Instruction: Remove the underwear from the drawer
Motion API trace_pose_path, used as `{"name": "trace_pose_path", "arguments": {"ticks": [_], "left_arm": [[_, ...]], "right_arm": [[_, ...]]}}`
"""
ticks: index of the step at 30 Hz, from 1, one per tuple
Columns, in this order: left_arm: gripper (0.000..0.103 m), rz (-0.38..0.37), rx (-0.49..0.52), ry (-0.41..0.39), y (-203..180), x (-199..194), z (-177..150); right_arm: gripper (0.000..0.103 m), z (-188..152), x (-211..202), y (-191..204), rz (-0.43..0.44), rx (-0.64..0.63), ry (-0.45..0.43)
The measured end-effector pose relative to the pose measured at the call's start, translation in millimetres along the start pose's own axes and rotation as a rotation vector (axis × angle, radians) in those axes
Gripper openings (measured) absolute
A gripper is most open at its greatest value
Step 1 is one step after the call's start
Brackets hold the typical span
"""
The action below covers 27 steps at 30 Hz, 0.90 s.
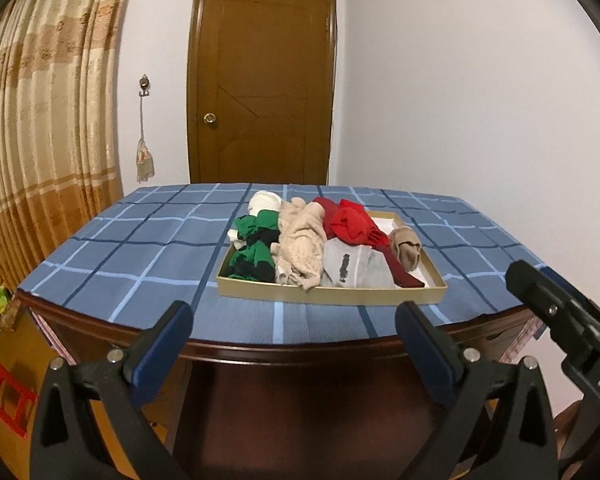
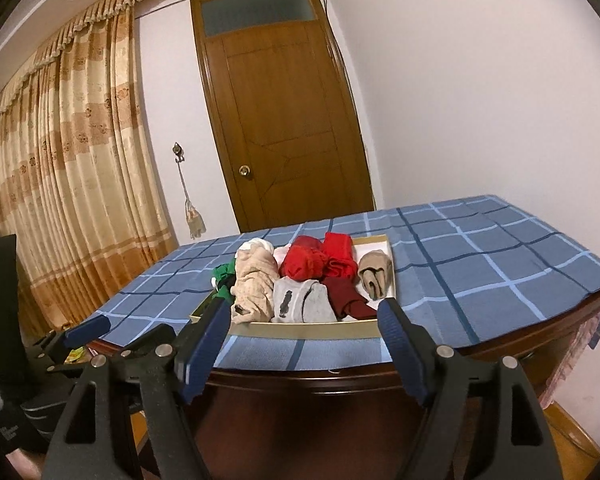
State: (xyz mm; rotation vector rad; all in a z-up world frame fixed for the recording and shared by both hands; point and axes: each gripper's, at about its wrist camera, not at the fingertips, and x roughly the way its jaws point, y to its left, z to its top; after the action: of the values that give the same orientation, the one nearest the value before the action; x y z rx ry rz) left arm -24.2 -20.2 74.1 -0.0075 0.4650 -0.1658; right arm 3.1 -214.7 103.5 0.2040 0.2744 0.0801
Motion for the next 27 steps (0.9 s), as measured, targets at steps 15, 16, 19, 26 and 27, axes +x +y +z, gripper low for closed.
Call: {"name": "trace_pose_path", "arguments": {"ticks": [15,16,19,26,27], "left_arm": [[0.102,0.062,0.053,-0.051,1,-32,-12],[0.102,0.060,0.047,-0.052,2,-32,-12],[0.102,0.057,0.033,-0.057,5,-34,-12],[0.103,0.058,0.032,-0.059,6,-34,-10],[0.103,0.059,0.034,-0.060,6,-34,-10]], "right_arm": [[0.082,-13,-52,14,0.002,0.019,-0.118],[0.082,-12,-52,14,0.003,0.020,-0.118],[0.082,-12,-52,15,0.008,0.023,-0.118],[0.082,-10,-52,17,0.012,0.020,-0.117],[0.082,-10,-52,17,0.010,0.019,-0.119]]}}
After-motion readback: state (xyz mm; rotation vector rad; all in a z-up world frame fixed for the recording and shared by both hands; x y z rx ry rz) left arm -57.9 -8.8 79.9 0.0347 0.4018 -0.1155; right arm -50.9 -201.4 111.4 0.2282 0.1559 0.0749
